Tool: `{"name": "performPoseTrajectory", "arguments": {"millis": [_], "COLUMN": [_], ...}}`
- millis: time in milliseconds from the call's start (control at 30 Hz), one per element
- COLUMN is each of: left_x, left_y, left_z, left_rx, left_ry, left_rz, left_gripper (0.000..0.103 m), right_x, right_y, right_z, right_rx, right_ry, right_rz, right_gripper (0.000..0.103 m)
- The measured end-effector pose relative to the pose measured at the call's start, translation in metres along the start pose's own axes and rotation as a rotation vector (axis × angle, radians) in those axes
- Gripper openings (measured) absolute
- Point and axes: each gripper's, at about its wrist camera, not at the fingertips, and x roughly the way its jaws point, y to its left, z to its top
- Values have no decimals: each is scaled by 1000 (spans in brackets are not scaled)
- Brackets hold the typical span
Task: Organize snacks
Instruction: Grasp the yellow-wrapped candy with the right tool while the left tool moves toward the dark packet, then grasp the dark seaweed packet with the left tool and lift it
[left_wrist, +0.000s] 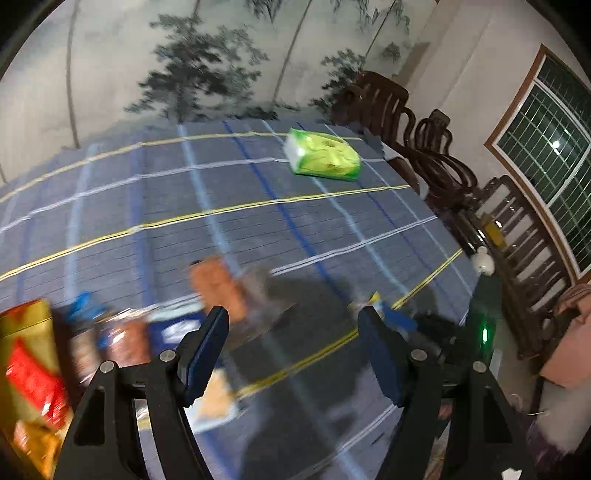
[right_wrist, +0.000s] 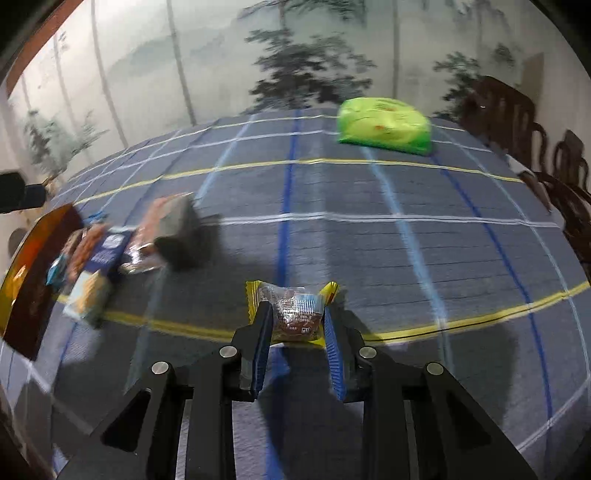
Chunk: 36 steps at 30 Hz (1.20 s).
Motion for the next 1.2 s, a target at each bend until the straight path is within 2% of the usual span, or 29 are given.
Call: {"name": "performPoseTrajectory", "arguments": {"millis": [100, 167, 233, 333, 567, 700, 833, 900, 1000, 1100, 1200], "left_x": [36, 55, 71, 85, 93, 90, 89, 92, 96, 89, 99], "left_y": [-6, -5, 0, 5, -7, -8, 3, -1, -10, -15, -18], "left_z": [15, 18, 19, 21, 26, 25, 23, 24, 24, 22, 23], "left_rx": [-25, -48, -76, -94, -55, -72, -136, -118, -70, -90, -52], "left_ry": [78, 127, 168, 183, 170, 157, 142, 141, 158, 134, 153], "left_rz": [-3, 6, 23, 55, 153, 175, 173, 185, 244, 188, 233], "left_gripper": [64, 51, 46, 46, 46, 52, 52, 52, 52, 52, 51], "right_x": [1, 1, 2, 2, 2, 2, 2, 2, 2, 2, 2], "right_y": [-7, -9, -11, -15, -21, -21, -23, -23, -24, -24, -24], "right_z": [1, 2, 2, 2, -1, -2, -1, -1, -1, -1, -1], "right_rx": [38, 52, 65, 87, 119, 123, 132, 134, 133, 135, 134], "right_ry": [-11, -11, -11, -11, -12, -13, -13, -13, -13, -13, -11], "right_rz": [16, 26, 42, 67, 107, 113, 125, 128, 127, 130, 130], "right_gripper": [29, 29, 29, 29, 29, 29, 29, 29, 29, 29, 30]}}
